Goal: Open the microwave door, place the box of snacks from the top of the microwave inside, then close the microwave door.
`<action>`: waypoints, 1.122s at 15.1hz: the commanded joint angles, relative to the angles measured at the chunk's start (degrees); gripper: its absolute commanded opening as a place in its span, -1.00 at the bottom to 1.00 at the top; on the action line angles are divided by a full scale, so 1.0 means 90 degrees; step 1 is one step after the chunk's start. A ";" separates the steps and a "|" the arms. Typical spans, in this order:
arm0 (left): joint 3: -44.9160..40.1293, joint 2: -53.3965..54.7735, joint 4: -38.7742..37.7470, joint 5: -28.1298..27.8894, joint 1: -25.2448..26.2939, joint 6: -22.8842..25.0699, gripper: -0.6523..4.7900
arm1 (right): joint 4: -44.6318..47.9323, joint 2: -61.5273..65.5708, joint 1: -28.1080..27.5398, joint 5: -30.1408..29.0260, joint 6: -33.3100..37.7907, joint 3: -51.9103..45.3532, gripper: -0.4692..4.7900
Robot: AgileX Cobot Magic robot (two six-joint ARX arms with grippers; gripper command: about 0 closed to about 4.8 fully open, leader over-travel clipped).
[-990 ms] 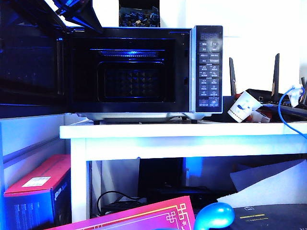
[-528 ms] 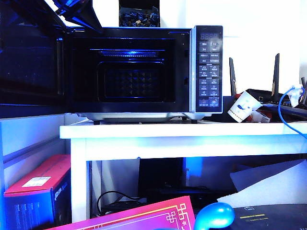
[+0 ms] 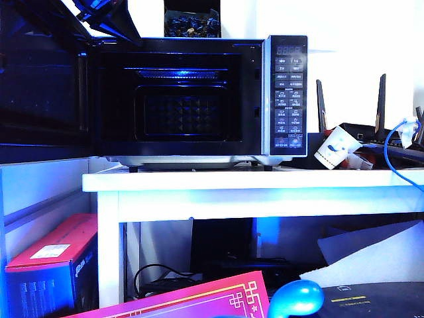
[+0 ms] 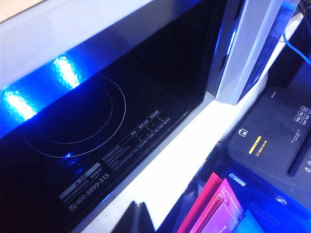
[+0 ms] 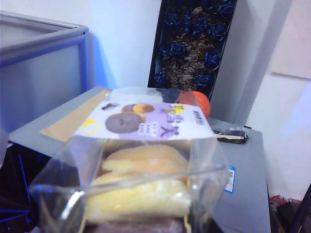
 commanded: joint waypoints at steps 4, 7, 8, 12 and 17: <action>-0.0032 0.0041 -0.0277 0.0032 0.0005 -0.0131 -0.78 | -0.0070 -0.0063 0.0005 0.0017 0.0104 0.0044 0.25; -0.0032 0.0041 -0.0277 0.0032 0.0005 -0.0131 -0.78 | -0.0066 -0.0061 0.0005 0.0017 0.0104 -0.0109 0.25; -0.0032 0.0041 -0.0277 0.0032 0.0005 -0.0131 -0.78 | -0.0046 -0.0061 0.0005 0.0017 0.0129 -0.0216 0.25; -0.0032 0.0041 -0.0277 0.0032 0.0005 -0.0131 -0.78 | 0.0646 -0.0063 0.0005 0.0007 0.0248 -0.1010 0.25; -0.0032 0.0041 -0.0277 0.0032 0.0005 -0.0129 -0.78 | 0.0903 -0.0063 0.0005 -0.0032 0.0253 -0.1528 0.25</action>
